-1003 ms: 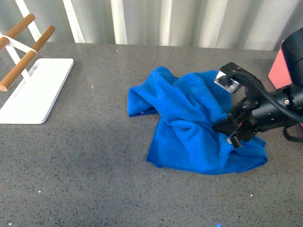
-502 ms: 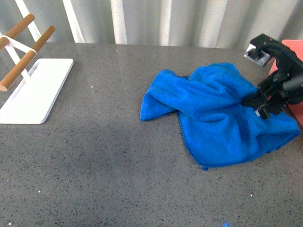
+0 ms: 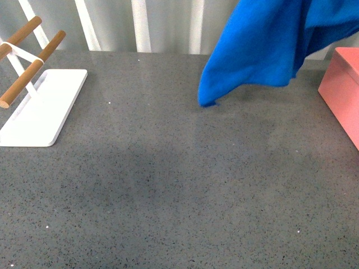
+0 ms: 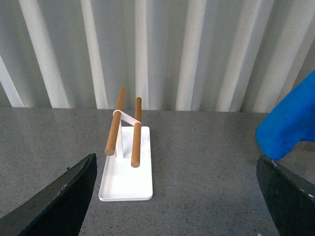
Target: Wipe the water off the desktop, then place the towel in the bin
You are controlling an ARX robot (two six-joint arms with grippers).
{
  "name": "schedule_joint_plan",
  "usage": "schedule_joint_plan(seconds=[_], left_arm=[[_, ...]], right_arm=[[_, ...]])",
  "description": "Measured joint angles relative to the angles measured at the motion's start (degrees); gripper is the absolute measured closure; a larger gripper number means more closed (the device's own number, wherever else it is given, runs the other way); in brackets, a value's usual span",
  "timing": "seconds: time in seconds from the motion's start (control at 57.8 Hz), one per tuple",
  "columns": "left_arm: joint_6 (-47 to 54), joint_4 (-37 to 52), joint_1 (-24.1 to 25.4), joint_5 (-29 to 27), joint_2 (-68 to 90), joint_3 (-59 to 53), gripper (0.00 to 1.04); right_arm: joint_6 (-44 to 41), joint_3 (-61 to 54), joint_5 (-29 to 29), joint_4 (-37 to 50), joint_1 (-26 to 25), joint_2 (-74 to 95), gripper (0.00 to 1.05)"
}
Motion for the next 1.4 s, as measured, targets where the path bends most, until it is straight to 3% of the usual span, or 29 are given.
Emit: schedule_joint_plan(seconds=[0.329, 0.571, 1.055, 1.401], left_arm=[[-0.02, 0.00, 0.00, 0.00, 0.00, 0.00, 0.07], [-0.02, 0.00, 0.00, 0.00, 0.00, 0.00, 0.07], [0.00, 0.00, 0.00, 0.00, 0.00, 0.00, 0.07], [-0.02, 0.00, 0.00, 0.00, 0.00, 0.00, 0.07]], right_arm=[[2.32, 4.46, -3.54, -3.58, -11.80, -7.69, 1.02], [2.54, 2.78, -8.52, -5.84, -24.20, -11.28, 1.02], [1.64, -4.09, -10.43, -7.43, -33.18, -11.54, 1.02], [6.80, -5.86, -14.10, -3.63, -42.10, -13.88, 1.02]])
